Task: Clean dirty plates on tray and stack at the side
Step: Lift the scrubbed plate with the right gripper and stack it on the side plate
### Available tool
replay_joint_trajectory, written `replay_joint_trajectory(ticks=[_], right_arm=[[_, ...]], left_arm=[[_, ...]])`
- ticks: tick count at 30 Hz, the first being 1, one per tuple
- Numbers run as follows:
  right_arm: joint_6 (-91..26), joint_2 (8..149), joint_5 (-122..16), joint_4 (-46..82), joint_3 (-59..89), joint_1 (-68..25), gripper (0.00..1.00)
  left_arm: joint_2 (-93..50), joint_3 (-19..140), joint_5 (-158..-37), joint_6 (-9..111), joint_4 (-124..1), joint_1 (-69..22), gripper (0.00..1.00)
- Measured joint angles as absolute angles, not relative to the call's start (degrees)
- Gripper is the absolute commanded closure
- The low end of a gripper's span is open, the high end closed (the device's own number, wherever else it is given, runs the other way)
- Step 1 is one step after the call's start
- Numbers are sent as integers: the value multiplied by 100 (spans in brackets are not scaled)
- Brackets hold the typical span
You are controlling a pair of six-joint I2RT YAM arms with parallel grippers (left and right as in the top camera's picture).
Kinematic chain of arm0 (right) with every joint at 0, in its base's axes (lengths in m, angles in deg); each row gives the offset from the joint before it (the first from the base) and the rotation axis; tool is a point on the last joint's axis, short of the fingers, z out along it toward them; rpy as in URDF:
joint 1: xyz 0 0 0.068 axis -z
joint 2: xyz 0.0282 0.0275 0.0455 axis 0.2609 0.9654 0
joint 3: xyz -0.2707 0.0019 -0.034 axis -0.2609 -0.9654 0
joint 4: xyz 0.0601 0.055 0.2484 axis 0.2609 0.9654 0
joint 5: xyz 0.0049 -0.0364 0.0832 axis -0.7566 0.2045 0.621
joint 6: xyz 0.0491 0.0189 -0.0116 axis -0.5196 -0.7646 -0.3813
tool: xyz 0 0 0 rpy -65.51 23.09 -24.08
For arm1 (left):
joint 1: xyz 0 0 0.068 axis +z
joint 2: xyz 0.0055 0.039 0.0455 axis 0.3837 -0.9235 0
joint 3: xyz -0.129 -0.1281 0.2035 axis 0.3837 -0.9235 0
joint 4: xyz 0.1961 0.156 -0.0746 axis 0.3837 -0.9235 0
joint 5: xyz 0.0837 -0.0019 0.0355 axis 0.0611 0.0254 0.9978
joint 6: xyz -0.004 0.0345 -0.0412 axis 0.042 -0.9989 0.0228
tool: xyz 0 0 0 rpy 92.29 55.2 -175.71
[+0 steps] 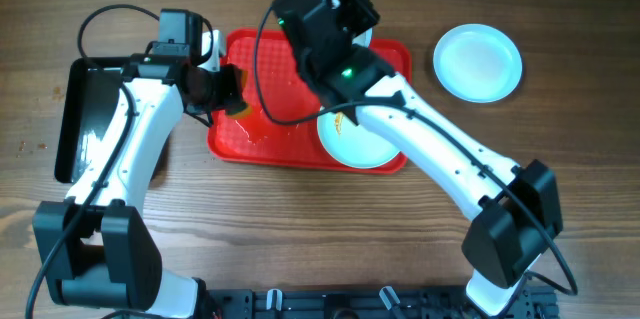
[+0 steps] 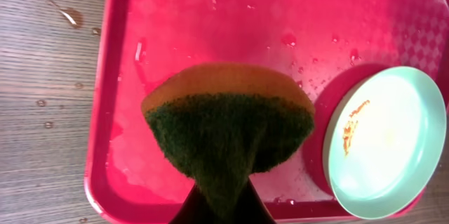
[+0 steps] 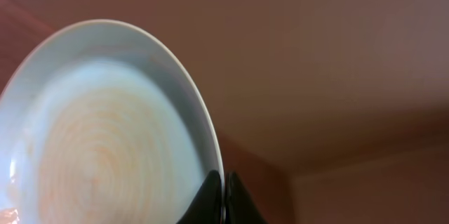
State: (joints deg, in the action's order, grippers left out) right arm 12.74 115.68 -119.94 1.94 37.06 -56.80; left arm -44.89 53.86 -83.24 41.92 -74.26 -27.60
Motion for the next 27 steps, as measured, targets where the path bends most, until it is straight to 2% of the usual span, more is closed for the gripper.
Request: replay_joint_trajectory(ticks=[4,11,14,17,18,19,22,24,27], right_arm=[[2424,11568,-12581,-335,3710,-6073,96],[2496,11568,-12724,-294,3710,-6014,96],[1844,11566,-12647,421,3743,-5957,96],[389,11547,-11646,2062,3811,-5627,96],[-580,11544,-10584,2663,3800,-5199,96],[-1058,11544,-10411,2701,3800,-5109,96],[-2549,11544,-7454,2889,3796,-2982,96],[-3012,11544,-6195,2926,3798,-1785,96],[-3305,11544,-5395,3103,3774,-447,96]], left_arm=[[-4489,5386,-8328,4207,-7410,-2863,96],[-4489,5386,-8328,4207,-7410,-2863,96],[-4489,5386,-8328,4209,-7410,-2863,96],[-4491,5384,-8337,4209,-7404,-2863,96],[-4491,5384,-8342,4209,-7408,-2863,96],[-4491,5384,-8344,4209,-7410,-2863,96],[-4493,5382,-8344,4209,-7410,-2863,96],[-4493,5382,-8342,4209,-7408,-2863,96],[-4493,5382,-8344,4209,-7400,-2863,96]])
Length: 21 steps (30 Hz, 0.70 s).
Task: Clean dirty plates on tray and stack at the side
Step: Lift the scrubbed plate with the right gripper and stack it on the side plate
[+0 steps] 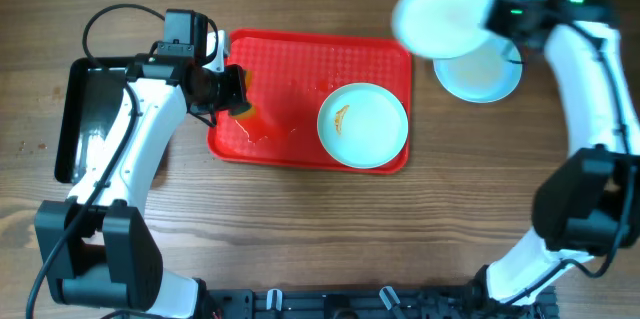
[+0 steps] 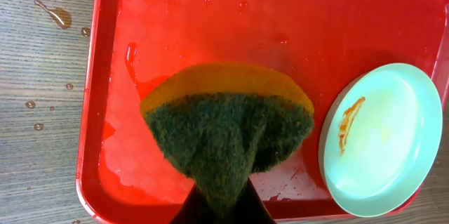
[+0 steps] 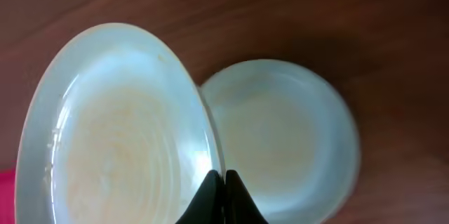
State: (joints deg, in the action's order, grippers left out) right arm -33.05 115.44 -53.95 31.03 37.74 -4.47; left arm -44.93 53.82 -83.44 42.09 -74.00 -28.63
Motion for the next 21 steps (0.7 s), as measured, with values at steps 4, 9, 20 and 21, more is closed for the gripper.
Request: replay_joint_trajectory(ticks=[4,9,20,21], right_arm=[[-3408,11538,-5436,2858,3206,497,96],[-3445,11538,-5471,2349,2493,569,90],[-2789,11538,-3364,3107,2298,-178,23],[-2700,11538,-3323,3363,2298,-821,26]], left_arm=[[-4493,5382,-8344,4209,-7343,-2863,96],[-4493,5382,-8344,4209,-7260,-2863,96],[-4493,5382,-8344,4209,-7174,-2863,96],[-4493,5382,-8344,4209,-7174,-2863,96]])
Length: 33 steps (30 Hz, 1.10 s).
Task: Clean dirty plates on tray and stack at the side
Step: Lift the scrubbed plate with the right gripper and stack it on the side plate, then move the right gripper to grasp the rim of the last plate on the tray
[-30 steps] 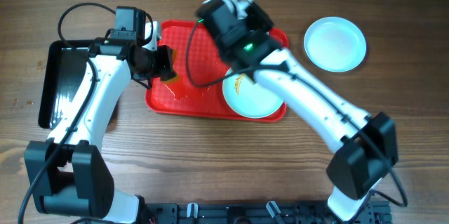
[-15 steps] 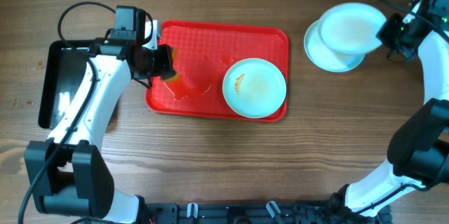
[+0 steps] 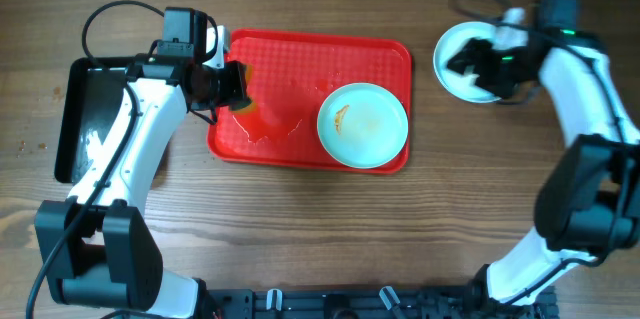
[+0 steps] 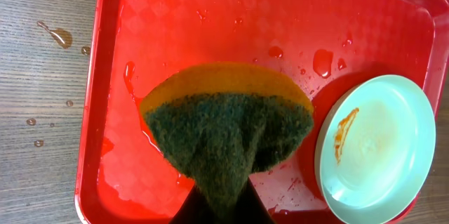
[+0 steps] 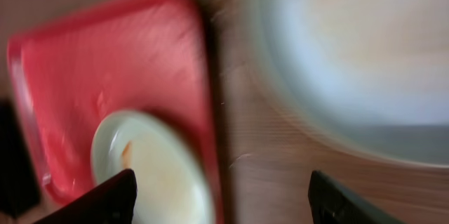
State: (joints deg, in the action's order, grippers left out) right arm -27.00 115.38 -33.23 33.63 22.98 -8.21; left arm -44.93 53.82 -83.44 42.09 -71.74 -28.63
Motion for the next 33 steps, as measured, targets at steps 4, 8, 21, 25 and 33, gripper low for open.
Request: replay_joint_trajectory(ticks=[4,8,21,25,33], right_arm=[[-3364,11538,-4309,4027,2296,-2521,42],[-4413,11538,-5255,4707,2290,-3219,26],[-6369,11531,-5430,4196,1468,-3533,36],[-6485,11531,-5360,4141,1448,-3540,41],[-6914,11533,-5345,4049,1335,-3761,39]], left_arm=[[-4493,5382,-8344,4209,-7196,-2863,96],[-4493,5382,-8344,4257,-7194,-2863,96],[-4493,5382,-8344,4445,-7129,-2863,96],[-4493,5382,-8344,4445,-7129,-2863,96],[-4493,5382,-8344,4447,-7129,-2863,96]])
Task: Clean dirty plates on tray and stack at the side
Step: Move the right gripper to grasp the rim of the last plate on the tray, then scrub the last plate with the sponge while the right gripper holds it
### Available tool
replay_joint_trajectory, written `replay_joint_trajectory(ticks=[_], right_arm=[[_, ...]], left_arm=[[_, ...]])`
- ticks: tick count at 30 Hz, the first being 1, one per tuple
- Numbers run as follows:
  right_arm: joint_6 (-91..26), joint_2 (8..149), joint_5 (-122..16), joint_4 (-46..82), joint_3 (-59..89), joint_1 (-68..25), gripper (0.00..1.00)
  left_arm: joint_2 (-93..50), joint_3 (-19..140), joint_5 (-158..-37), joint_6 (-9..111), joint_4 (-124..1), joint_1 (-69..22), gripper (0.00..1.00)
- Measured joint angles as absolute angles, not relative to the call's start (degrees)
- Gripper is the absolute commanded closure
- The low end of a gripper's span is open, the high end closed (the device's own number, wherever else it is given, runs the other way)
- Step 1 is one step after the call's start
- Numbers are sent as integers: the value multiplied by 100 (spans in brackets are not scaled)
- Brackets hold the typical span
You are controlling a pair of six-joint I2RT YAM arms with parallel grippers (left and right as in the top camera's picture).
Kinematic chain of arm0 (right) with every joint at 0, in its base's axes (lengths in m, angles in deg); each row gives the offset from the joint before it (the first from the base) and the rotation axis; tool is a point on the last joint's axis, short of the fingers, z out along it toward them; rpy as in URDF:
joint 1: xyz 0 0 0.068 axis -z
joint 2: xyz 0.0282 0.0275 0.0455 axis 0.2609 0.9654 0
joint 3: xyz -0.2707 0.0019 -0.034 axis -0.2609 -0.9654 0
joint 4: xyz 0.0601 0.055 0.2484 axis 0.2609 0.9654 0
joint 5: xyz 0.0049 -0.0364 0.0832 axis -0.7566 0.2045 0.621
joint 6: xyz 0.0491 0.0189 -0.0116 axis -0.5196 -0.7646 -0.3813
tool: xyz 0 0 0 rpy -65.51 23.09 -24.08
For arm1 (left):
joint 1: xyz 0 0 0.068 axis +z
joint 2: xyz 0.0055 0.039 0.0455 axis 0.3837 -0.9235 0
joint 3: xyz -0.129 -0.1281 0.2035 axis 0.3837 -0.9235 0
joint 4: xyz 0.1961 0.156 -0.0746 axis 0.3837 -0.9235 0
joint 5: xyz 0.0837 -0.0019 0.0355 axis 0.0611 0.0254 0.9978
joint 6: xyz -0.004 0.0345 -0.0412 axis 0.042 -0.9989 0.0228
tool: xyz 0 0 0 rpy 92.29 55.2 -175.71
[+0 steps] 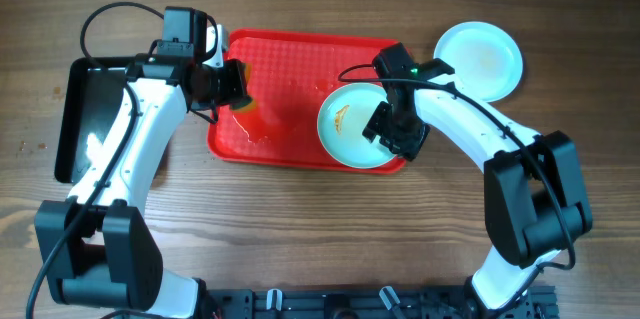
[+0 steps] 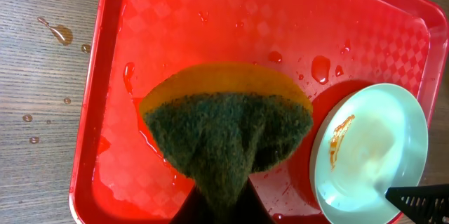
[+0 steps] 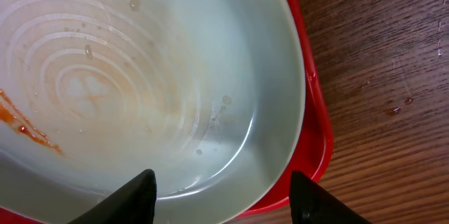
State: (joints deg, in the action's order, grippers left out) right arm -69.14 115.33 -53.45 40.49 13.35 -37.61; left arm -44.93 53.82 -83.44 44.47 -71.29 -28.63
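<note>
A pale green plate (image 1: pixel 350 124) with an orange smear (image 2: pixel 339 140) lies at the right end of the red tray (image 1: pixel 285 59). My right gripper (image 3: pixel 221 196) hangs open over that plate's near right rim (image 3: pixel 291 112), one finger over the bowl, the other past the tray edge. Clean plates (image 1: pixel 482 59) are stacked on the table right of the tray. My left gripper (image 2: pixel 219 206) is shut on a green and yellow sponge (image 2: pixel 226 129), held above the tray's wet left part.
A black tray (image 1: pixel 82 119) lies at the far left. Water puddles sit on the red tray floor (image 2: pixel 119 168) and drops lie on the wood (image 2: pixel 55 31) left of it.
My right gripper has moved from over the side stack to the dirty plate on the tray, still open. My left gripper with the sponge has hardly moved.
My right gripper held a plate up by its rim above the tray. It then carried it over the plate on the table at the right. It was then open beside the stack with the plate left there, and now stands open over the smeared plate.
</note>
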Motion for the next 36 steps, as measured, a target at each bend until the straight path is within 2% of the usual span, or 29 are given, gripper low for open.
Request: replay_joint_trajectory(ticks=[7,10,14,15,16,17,18,19,21,23,26,29,32,36], right_arm=[[-7156,11713,-5421,4062,1319,-3761,35],[-7193,11713,-5456,3971,1313,-3761,50],[-7235,11822,-5465,3702,1306,-3763,51],[-7176,11857,-5450,3512,1297,-3765,54],[-6955,11885,-5353,3168,1282,-3765,67],[-6704,11898,-5222,2878,1282,-3767,76],[-6483,11898,-5109,2696,1282,-3772,76],[-6293,11898,-5028,2569,1284,-3776,72],[-5939,11905,-4932,2458,1306,-3839,57],[-5526,11957,-4916,2537,1450,-4001,53],[-5038,12032,-5240,3603,2351,-4182,43],[-4453,12043,-5756,3975,3269,-4060,43],[-4230,12043,-6462,3903,3503,-3857,43],[-3104,12484,-5751,3627,3496,-3138,43]], left_arm=[[-4493,5382,-8344,4445,-7129,-2863,96],[-4493,5382,-8344,4447,-7129,-2863,96],[-4493,5382,-8344,4447,-7129,-2863,96],[-4493,5382,-8344,4447,-7129,-2863,96],[-4493,5382,-8344,4447,-7129,-2863,96],[-4493,5382,-8344,4447,-7129,-2863,96],[-4493,5382,-8344,4447,-7129,-2863,96],[-4493,5382,-8344,4447,-7129,-2863,96],[-4493,5382,-8344,4447,-7129,-2863,96],[-4493,5382,-8344,4447,-7129,-2863,96],[-4493,5382,-8344,4447,-7129,-2863,96],[-4493,5382,-8344,4445,-7129,-2863,96],[-4493,5382,-8344,4447,-7129,-2863,96],[-4493,5382,-8344,4445,-7126,-2863,96]])
